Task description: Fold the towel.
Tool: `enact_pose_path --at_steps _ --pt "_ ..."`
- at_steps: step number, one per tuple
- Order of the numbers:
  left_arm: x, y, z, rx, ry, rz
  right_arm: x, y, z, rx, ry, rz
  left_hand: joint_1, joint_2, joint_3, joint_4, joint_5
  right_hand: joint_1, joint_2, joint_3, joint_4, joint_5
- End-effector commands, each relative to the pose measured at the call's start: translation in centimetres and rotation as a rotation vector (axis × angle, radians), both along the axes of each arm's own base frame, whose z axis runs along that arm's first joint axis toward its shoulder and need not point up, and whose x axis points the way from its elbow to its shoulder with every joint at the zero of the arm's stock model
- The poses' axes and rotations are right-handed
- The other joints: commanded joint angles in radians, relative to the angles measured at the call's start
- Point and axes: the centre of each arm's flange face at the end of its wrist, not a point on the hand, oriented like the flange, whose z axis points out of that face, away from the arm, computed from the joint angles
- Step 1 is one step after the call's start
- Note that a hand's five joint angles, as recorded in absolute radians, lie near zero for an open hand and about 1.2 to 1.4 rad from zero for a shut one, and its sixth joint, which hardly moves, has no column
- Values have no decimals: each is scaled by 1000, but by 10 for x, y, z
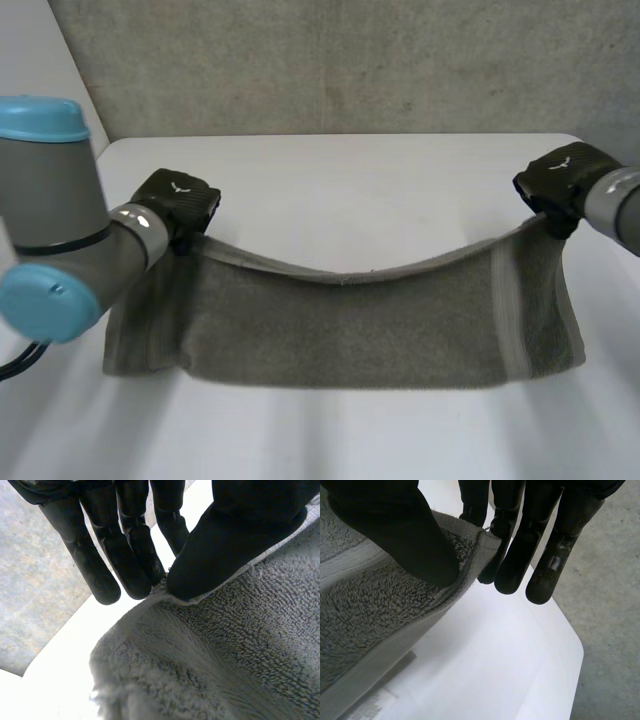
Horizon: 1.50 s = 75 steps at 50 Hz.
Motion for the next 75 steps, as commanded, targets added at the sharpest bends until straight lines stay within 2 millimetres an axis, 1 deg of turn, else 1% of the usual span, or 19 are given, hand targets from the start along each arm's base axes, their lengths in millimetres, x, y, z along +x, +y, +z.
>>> enact_pose_path --at_steps 1,2,4,6,7,8,11,14,21,23,25,26,33,39,45,53,55,60,75 --pt "-23 -56 36 -196 63 -2 16 -41 13 -210 -45 -30 217 178 179 178 189 422 222 207 206 238" --pt "-23 -56 36 -196 63 -2 20 -49 34 -315 -99 -46 217 178 179 178 189 422 222 207 206 238" --pt "-26 -69 95 -411 143 17 22 -56 61 -435 -164 -68 217 178 179 178 189 422 222 207 206 238" --pt "-26 -71 129 -535 196 36 20 -56 121 -676 -312 -92 217 178 179 178 189 422 222 207 206 238" --pt "-23 -69 159 -649 245 61 20 -56 121 -677 -313 -92 217 178 179 178 189 422 222 207 206 238" --pt "-23 -69 159 -650 246 61 18 -49 149 -787 -384 -86 217 178 179 178 189 422 222 207 206 238" --pt "-13 -54 206 -812 327 102 13 -31 183 -951 -495 -53 217 178 179 178 189 422 222 207 206 238" --pt "-7 -42 214 -839 347 113 10 -20 187 -1008 -536 -26 217 178 179 178 189 422 222 207 206 238" --pt "3 -31 160 -655 293 115 17 -18 117 -764 -466 19 217 178 179 178 189 422 222 207 206 238" --pt "4 -28 108 -508 245 113 18 -15 93 -669 -442 27 217 178 179 178 189 422 222 207 206 238" --pt "5 -25 84 -439 224 113 21 -9 43 -477 -399 39 217 178 179 178 189 422 222 207 206 238" --pt "5 -25 84 -439 224 113 21 -9 42 -476 -399 40 217 178 179 178 189 422 222 207 206 238" --pt "3 -19 -43 -190 125 74 22 -2 -66 -136 -293 18 217 178 179 178 189 422 222 207 206 238" --pt "8 -7 -105 -41 59 73 19 5 -98 -37 -244 9 217 178 179 178 189 422 222 207 206 238" --pt "14 7 -117 11 36 77 14 21 -108 34 -197 14 217 178 179 178 189 422 222 207 206 238" --pt "26 20 -93 -27 58 97 -5 28 -97 27 -210 -18 197 158 159 158 169 422 222 207 206 238" --pt "35 18 -82 -45 64 125 -10 27 -97 30 -213 -27 -400 -438 -437 -438 -427 422 222 207 206 238" --pt "41 14 -76 -60 74 143 -28 20 -101 49 -231 -61 -548 -587 -586 -587 -576 422 222 207 206 238" --pt "66 11 -94 66 127 54 -38 16 -104 63 -253 -77 -584 -623 -622 -623 -612 422 222 207 206 238"
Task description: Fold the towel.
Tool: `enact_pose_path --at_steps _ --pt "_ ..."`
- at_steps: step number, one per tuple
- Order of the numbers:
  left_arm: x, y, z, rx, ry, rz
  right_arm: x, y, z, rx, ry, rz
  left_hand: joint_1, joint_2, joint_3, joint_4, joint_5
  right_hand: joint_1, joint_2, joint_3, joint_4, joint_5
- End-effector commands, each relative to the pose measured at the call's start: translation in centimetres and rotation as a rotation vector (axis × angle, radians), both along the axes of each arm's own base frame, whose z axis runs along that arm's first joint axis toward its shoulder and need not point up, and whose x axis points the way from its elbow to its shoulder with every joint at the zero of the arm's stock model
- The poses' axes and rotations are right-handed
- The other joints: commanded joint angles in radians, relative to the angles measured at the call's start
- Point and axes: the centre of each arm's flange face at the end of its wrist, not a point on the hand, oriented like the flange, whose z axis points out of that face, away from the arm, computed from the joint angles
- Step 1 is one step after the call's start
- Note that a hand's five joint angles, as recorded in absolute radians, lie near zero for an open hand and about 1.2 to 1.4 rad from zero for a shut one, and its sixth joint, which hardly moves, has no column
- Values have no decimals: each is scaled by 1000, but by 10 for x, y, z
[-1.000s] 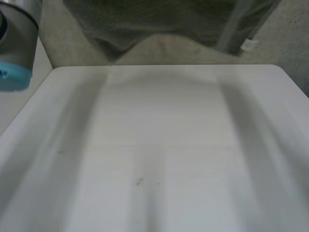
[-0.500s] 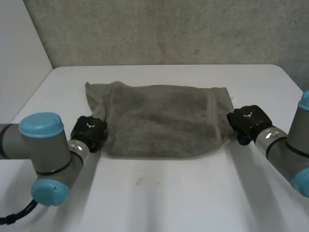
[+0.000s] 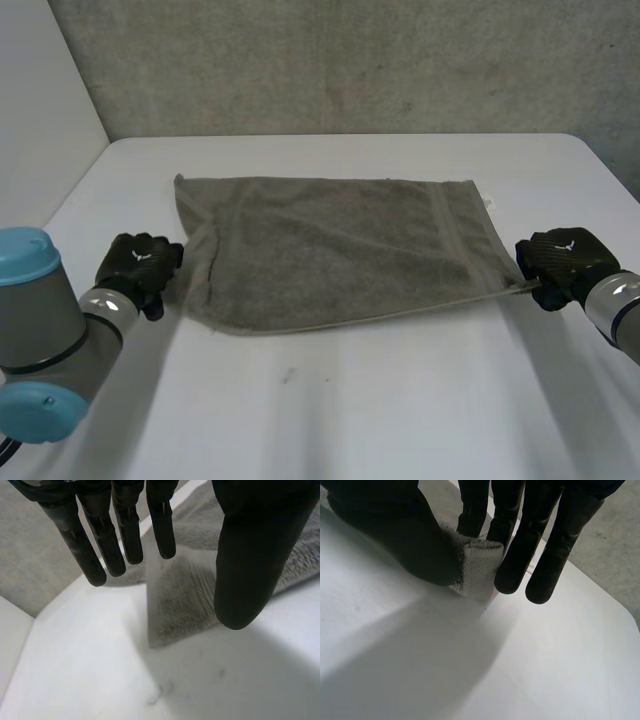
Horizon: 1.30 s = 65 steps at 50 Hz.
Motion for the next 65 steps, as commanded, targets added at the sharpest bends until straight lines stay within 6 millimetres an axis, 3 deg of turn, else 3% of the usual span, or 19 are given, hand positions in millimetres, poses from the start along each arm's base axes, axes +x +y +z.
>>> enact_pose_path --at_steps 1,17,42,50,52,53,58,60,61,63,65 --pt "9 -1 -9 74 72 -119 -1 0 -1 6 -8 6 54 61 57 62 63 422 214 206 202 235" --pt "3 -14 -31 101 83 -156 1 4 -4 20 -13 20 109 117 113 117 118 422 214 206 202 235" --pt "-14 -32 -29 59 152 -181 2 8 -9 40 -12 24 333 340 336 341 342 422 214 206 202 235" --pt "-18 -39 -33 57 153 -187 2 8 -10 42 -12 24 494 501 498 502 503 422 214 206 202 235" --pt "-18 -42 -35 51 148 -186 2 8 -9 40 -12 23 774 781 778 782 783 422 214 206 202 235" --pt "-18 -42 -35 51 147 -186 1 8 -8 36 -10 23 776 783 780 784 785 422 214 206 202 235" --pt "-15 -47 -21 7 135 -154 -1 5 -5 21 1 11 855 862 858 863 864 422 214 206 202 235" --pt "-6 -45 8 -64 108 -73 -1 4 -4 17 4 11 855 862 858 863 864 422 214 206 202 235" --pt "-6 -45 9 -64 108 -72 -1 4 -2 12 6 7 855 862 858 863 864 422 214 206 202 235" --pt "6 -28 29 -92 61 2 -1 4 3 4 8 8 855 862 858 863 864 422 214 206 202 235" --pt "9 -16 34 -86 22 9 -1 6 9 -14 10 10 855 862 858 863 864 422 214 206 202 235"
